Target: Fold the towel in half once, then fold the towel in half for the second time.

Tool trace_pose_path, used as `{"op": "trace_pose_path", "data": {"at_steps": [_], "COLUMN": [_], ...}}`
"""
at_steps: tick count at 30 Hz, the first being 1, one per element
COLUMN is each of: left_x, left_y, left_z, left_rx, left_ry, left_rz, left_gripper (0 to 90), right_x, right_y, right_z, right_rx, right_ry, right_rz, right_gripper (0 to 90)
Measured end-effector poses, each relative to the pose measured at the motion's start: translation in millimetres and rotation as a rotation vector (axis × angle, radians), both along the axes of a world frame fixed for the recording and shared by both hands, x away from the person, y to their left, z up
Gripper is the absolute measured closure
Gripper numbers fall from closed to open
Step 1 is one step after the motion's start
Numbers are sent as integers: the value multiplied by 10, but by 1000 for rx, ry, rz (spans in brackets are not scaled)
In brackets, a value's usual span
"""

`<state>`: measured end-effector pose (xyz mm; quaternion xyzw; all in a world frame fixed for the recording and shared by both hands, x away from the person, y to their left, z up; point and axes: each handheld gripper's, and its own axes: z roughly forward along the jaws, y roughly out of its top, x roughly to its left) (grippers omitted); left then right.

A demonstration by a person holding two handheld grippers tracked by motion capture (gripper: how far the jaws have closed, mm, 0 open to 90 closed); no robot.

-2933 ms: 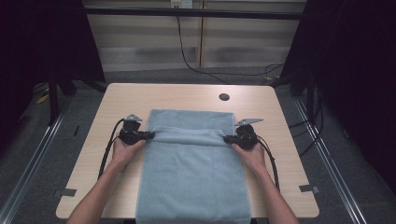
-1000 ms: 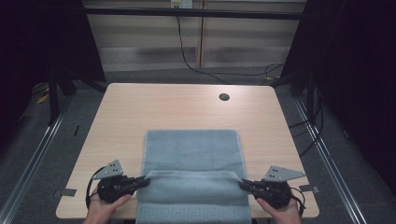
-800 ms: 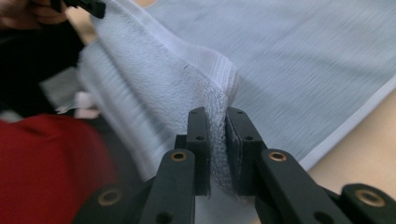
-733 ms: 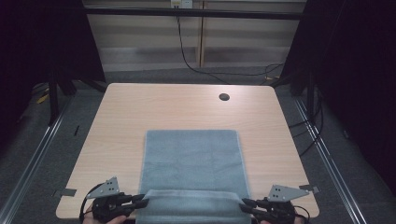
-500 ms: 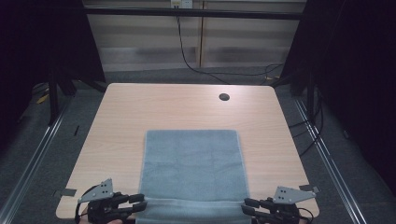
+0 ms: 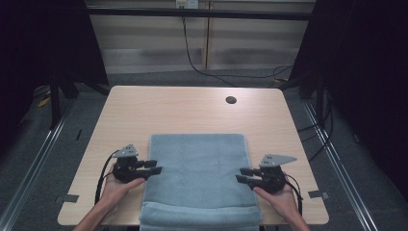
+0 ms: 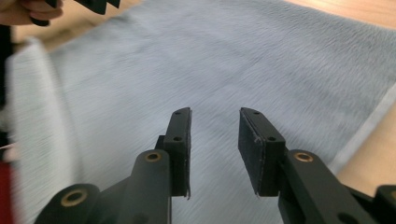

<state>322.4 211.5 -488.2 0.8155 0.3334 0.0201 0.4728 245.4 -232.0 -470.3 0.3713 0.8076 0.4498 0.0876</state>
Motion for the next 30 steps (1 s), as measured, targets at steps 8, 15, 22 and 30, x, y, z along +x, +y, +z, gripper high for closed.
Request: {"op": "trace_pose_path", "data": {"at_steps": [8, 15, 22, 30], "left_x": [287, 73, -200, -420], "left_y": [-115, -73, -16, 65], "left_z": [-197, -167, -162, -147], "left_rx": [69, 112, 99, 78], "left_ry": [11, -7, 6, 42], "left_rz": [34, 2, -46, -78], "left_gripper": [588, 631, 641, 625], "right_x": [672, 604, 250, 0], "right_y": [198, 229, 219, 255], "right_z": [-213, -301, -290, -255], "right_rx": [-70, -116, -127, -139], "right_ry": [25, 86, 74, 102], "right_rz": [-48, -49, 1, 39], "right_gripper": [640, 641, 649, 642]}}
